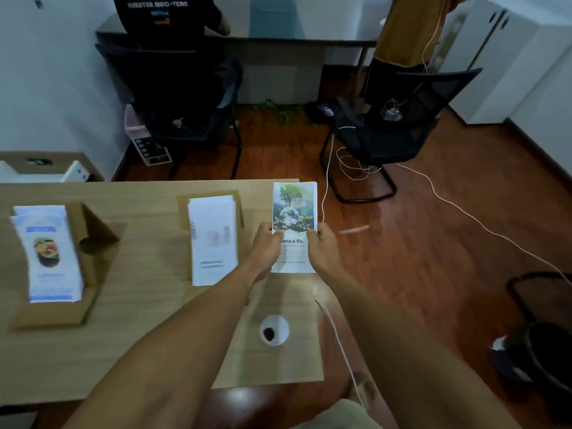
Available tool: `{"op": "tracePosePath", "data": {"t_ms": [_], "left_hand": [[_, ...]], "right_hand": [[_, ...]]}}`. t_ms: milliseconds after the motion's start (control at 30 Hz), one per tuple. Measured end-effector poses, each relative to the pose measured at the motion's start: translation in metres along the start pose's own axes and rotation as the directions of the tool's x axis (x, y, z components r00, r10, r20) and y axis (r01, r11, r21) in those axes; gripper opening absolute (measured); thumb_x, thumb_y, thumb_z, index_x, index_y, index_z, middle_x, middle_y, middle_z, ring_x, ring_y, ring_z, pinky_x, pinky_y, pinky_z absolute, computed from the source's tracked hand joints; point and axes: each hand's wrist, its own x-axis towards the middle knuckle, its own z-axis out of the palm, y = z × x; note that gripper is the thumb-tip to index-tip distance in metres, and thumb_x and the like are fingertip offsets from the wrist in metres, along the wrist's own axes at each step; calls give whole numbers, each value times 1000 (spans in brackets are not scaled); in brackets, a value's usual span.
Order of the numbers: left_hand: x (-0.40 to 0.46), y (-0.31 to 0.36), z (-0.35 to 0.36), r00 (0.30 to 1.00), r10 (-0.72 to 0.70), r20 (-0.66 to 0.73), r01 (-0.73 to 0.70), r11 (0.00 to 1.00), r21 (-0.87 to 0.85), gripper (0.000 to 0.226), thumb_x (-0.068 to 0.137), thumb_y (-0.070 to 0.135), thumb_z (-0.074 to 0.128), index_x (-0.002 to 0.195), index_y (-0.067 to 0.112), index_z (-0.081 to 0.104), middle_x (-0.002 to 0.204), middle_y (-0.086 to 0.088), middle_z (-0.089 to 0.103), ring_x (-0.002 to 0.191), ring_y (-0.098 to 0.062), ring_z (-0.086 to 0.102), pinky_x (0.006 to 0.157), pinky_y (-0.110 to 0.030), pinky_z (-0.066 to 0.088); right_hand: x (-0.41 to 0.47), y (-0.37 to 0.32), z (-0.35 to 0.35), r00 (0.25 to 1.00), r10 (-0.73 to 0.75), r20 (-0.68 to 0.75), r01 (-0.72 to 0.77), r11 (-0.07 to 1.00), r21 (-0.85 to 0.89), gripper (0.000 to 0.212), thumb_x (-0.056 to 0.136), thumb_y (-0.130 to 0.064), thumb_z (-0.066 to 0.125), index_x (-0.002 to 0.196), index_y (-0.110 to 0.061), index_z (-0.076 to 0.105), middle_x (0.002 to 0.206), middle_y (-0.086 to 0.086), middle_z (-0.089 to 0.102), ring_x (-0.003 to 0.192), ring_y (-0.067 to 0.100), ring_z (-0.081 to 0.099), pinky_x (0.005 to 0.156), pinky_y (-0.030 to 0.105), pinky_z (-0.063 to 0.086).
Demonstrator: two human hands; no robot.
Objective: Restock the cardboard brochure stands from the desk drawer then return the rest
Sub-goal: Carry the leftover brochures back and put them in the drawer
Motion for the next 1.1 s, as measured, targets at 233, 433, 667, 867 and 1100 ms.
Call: {"op": "tracePosePath", "data": {"t_ms": [233,433,667,867,1100], "left_hand": [[37,37,138,993,-83,-86,78,995,-58,19,101,6,46,115,6,58,114,-18,71,100,-33,71,82,-44,58],[76,58,216,986,-152,-70,148,987,-67,26,105,14,45,127,6,53,119,-19,70,106,-36,71,93,-55,58],[121,78,259,981,-156,-115,152,987,-46,28,105,11,46,131,0,50,124,-24,67,112,-40,68,99,-57,54],[176,99,271,977,-155,-145,153,988,-21,27,102,18,49,126,9,57,116,-20,72,105,-40,71,95,-59,56],[301,149,258,973,-134,-186,119,989,-90,26,103,11,47,128,5,51,115,-23,71,102,-40,72,90,-58,59]], "right_hand": [[92,39,-117,991,-13,130,18,999,-39,22,102,-11,43,82,-17,47,80,-7,52,67,3,49,50,12,39],[155,64,-182,983,26,180,-18,999,-48,18,103,-14,43,87,-17,51,86,-3,59,71,6,55,54,18,41],[210,75,-207,979,60,193,-61,998,-2,18,102,-14,43,86,-14,51,88,4,60,76,15,57,59,27,43],[278,67,-210,971,58,231,-53,998,-30,16,103,-16,43,97,-8,56,102,13,66,89,24,64,71,35,49],[407,28,-176,968,47,246,-27,996,-83,18,102,-16,43,90,-10,55,96,9,65,91,28,67,75,44,54]]}}
